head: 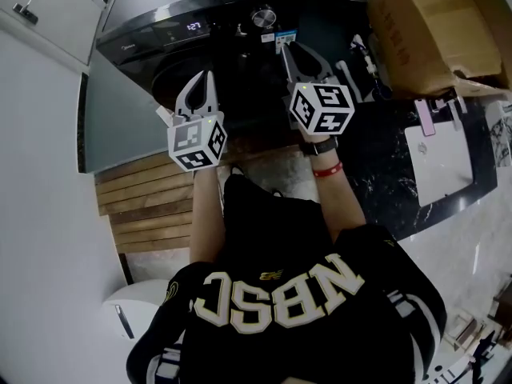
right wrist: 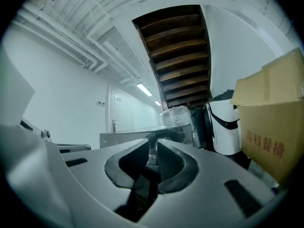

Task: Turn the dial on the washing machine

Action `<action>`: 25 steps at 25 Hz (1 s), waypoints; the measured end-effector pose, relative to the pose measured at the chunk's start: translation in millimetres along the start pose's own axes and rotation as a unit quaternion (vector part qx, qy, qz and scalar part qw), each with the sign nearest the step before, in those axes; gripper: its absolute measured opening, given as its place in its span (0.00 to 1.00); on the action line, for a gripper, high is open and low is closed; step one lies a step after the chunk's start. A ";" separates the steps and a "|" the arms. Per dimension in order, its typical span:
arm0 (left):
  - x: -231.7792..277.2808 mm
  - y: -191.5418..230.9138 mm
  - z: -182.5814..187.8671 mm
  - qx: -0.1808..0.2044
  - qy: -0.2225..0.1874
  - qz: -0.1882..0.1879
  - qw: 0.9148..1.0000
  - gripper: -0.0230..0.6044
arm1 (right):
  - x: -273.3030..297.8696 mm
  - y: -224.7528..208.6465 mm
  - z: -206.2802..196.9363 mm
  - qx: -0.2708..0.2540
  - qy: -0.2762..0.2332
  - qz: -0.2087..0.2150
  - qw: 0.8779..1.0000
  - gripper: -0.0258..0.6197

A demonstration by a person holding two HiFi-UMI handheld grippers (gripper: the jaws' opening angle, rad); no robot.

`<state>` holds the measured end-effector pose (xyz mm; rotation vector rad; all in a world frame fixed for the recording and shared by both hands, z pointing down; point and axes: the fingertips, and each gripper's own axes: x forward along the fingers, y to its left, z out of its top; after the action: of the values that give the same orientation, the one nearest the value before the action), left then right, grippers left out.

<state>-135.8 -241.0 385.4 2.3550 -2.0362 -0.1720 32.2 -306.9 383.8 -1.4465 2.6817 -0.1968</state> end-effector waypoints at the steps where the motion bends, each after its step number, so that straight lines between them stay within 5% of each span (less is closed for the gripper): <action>1: -2.1 -0.4 1.2 0.001 -0.002 0.001 1.000 0.06 | -2.3 3.9 -0.8 -0.022 -0.001 0.003 1.000 0.12; 6: -10.7 -7.7 7.5 0.013 -0.011 0.000 1.000 0.06 | -13.1 22.6 5.6 -0.088 -0.017 0.009 0.996 0.09; 25: -20.8 -6.5 23.7 0.036 -0.031 0.001 0.999 0.06 | -20.7 31.9 -11.4 -0.083 -0.003 0.011 0.997 0.05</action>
<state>-134.6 -218.2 362.7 2.4182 -2.1076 -0.1761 15.6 -271.5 390.5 -1.4551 2.7657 0.0324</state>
